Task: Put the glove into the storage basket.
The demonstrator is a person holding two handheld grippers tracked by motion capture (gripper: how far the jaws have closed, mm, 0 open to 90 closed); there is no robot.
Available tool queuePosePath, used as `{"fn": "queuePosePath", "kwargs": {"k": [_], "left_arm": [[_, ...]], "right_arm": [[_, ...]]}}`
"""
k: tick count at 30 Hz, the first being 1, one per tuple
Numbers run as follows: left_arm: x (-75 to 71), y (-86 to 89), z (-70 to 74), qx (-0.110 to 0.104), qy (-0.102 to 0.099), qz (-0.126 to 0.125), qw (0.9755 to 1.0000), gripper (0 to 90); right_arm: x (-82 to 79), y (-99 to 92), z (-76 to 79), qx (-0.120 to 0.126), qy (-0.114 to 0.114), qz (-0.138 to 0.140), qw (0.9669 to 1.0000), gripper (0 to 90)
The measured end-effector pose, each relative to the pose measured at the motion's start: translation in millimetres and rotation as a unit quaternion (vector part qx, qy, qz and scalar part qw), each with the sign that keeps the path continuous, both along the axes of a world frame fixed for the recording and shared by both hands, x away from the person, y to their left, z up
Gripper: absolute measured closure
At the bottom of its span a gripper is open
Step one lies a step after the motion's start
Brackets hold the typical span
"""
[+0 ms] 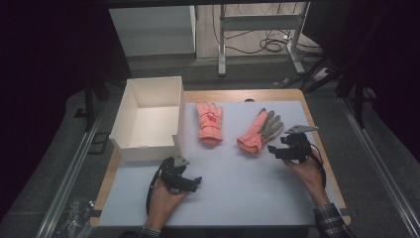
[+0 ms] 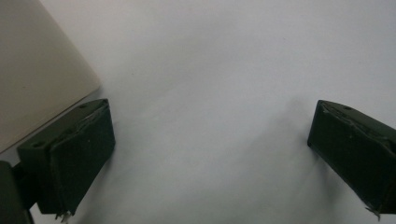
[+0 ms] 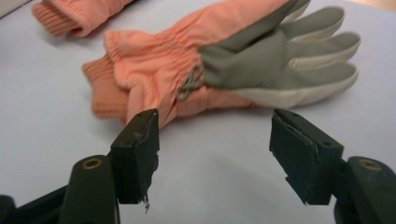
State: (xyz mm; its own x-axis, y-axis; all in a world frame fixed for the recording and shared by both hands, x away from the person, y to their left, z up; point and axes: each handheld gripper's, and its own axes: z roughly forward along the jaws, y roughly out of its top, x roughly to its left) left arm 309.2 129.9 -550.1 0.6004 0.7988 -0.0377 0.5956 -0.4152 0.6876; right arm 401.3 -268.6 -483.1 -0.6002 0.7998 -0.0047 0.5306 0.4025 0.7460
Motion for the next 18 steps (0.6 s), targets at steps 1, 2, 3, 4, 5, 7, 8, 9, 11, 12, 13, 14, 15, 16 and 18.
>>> {"fn": "queuePosePath", "kwargs": {"k": [1, 2, 3, 4, 5, 7, 8, 9, 11, 12, 13, 14, 15, 16, 18], "left_arm": [[0.0, 0.0, 0.0, 0.000, 0.000, 0.000, 1.0000, 0.7], [0.0, 0.0, 0.0, 0.000, 0.000, 0.000, 1.0000, 0.7], [0.0, 0.0, 0.0, 0.000, 0.000, 0.000, 1.0000, 0.7], [0.0, 0.0, 0.0, 0.000, 0.000, 0.000, 1.0000, 0.7], [0.0, 0.0, 0.0, 0.000, 0.000, 0.000, 1.0000, 0.7], [0.0, 0.0, 0.0, 0.000, 0.000, 0.000, 1.0000, 0.7], [0.0, 0.0, 0.0, 0.000, 0.000, 0.000, 1.0000, 0.7], [0.0, 0.0, 0.0, 0.000, 0.000, 0.000, 1.0000, 0.7], [0.0, -0.3, -0.2, -0.002, -0.001, 0.001, 1.0000, 0.7], [-0.1, -0.3, -0.2, -0.003, -0.001, 0.001, 1.0000, 0.7], [0.0, 0.0, -0.1, 0.000, 0.000, 0.000, 1.0000, 0.7], [0.0, 0.0, -0.1, -0.001, 0.000, 0.000, 1.0000, 0.7], [0.0, 0.0, 0.0, 0.000, 0.000, 0.000, 1.0000, 0.7], [0.0, 0.0, -0.1, -0.001, 0.000, 0.000, 1.0000, 0.7], [0.0, 0.0, 0.0, -0.001, 0.000, 0.000, 1.0000, 0.7]], "right_arm": [[3.4, 0.9, 1.3, -0.003, -0.003, 0.000, 1.0000, 35.1], [6.7, 2.0, 2.9, -0.003, -0.004, -0.002, 1.0000, 35.4], [10.4, 2.8, 4.1, -0.004, -0.007, -0.002, 1.0000, 36.4], [14.3, 3.7, 4.9, -0.004, -0.007, -0.003, 1.0000, 37.8], [18.7, 4.5, 5.1, -0.003, -0.006, -0.005, 1.0000, 38.4], [28.1, 5.9, 4.7, -0.003, -0.001, -0.009, 1.0000, 39.2], [32.9, 6.9, 3.8, -0.001, 0.001, -0.010, 1.0000, 39.2], [41.9, 9.1, 2.1, -0.004, 0.007, -0.015, 0.9999, 38.6], [46.3, 10.2, 1.2, -0.007, 0.010, -0.020, 0.9997, 38.4], [50.8, 11.2, 0.1, -0.005, 0.014, -0.023, 0.9996, 37.3], [55.1, 12.2, -1.1, -0.004, 0.017, -0.025, 0.9995, 36.2], [58.8, 13.2, -2.1, -0.004, 0.017, -0.030, 0.9994, 35.1], [62.7, 13.8, -3.0, -0.001, 0.016, -0.032, 0.9994, 33.5], [66.1, 14.8, -3.4, 0.003, 0.021, -0.033, 0.9992, 33.0], [71.6, 17.8, -3.9, 0.010, 0.023, -0.038, 0.9989, 32.1]]}}
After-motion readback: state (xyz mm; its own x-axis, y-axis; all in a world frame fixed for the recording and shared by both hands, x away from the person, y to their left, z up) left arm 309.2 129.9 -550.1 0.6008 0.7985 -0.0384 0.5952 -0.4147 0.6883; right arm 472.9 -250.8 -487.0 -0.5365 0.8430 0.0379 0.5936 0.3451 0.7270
